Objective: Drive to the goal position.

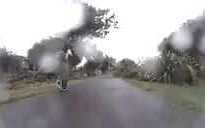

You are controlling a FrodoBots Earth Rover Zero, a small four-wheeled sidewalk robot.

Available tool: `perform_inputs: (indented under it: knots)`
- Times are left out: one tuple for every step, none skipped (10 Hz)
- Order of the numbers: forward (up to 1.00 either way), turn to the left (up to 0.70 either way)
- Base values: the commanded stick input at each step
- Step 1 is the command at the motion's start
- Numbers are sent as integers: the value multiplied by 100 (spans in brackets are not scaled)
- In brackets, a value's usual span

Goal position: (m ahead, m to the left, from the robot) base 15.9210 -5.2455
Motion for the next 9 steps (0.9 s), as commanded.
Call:
perform_inputs:
  knots:
    - [85,0]
    - [85,0]
    - [85,0]
    - [85,0]
    - [85,0]
    - [85,0]
    - [85,0]
    - [85,0]
    - [85,0]
